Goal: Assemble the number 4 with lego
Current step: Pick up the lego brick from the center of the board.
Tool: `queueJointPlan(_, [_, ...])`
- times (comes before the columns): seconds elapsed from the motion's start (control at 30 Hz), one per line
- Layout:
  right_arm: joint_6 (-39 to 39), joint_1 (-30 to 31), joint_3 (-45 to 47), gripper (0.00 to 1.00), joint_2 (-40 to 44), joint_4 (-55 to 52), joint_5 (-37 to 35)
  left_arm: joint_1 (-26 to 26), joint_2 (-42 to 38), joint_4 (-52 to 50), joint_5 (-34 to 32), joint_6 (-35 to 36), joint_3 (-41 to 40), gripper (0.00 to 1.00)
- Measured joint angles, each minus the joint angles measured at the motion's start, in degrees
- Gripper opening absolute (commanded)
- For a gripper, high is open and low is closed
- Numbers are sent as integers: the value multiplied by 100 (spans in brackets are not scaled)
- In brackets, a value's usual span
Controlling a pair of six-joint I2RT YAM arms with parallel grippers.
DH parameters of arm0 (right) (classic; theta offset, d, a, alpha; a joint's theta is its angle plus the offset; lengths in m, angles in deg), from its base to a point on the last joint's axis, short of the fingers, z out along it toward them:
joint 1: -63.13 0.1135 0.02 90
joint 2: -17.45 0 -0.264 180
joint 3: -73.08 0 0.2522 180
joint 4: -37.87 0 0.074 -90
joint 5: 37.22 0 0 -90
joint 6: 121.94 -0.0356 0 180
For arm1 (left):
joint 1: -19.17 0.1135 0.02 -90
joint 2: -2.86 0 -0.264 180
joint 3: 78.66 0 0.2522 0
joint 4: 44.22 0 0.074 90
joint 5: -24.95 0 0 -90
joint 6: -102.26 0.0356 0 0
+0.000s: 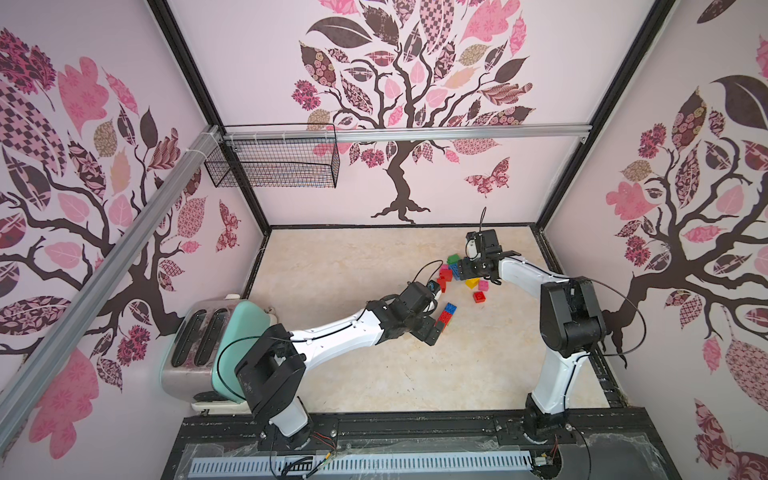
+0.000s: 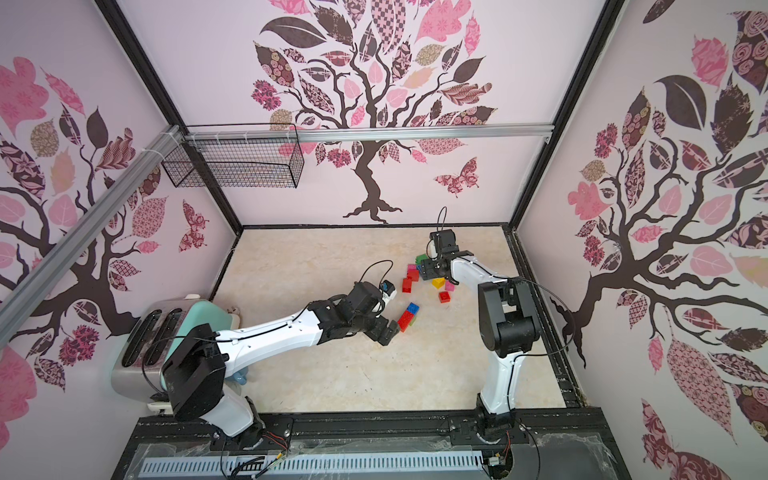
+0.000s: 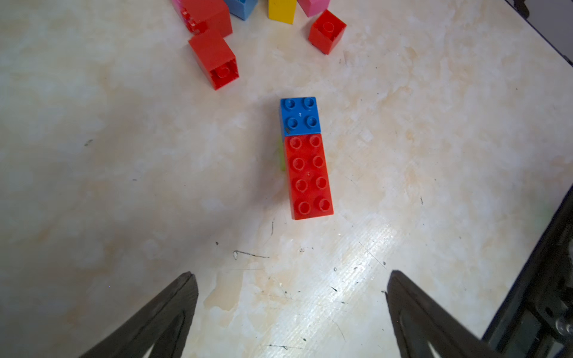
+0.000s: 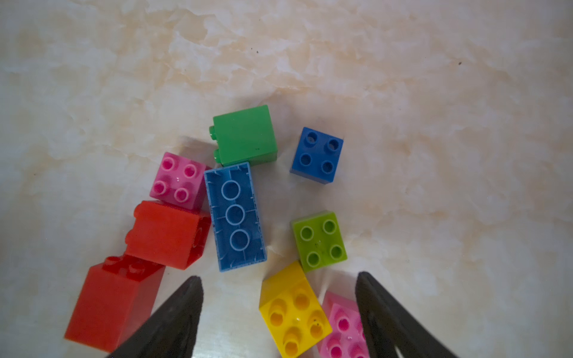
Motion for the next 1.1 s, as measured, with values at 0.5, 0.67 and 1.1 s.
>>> queueJointPlan(0.5, [236,0,-240,60,-372,-726,188,-330,887,-334,-249,-57,396,98])
queueJointPlan(0.67, [225,0,-90,51,-367,-732,221,-358,1095,-415,-846,-238,446,98])
queueJointPlan(1.1, [92,0,103,40,-358,-483,31,-350,1226,-404,-1340,-404,748,98])
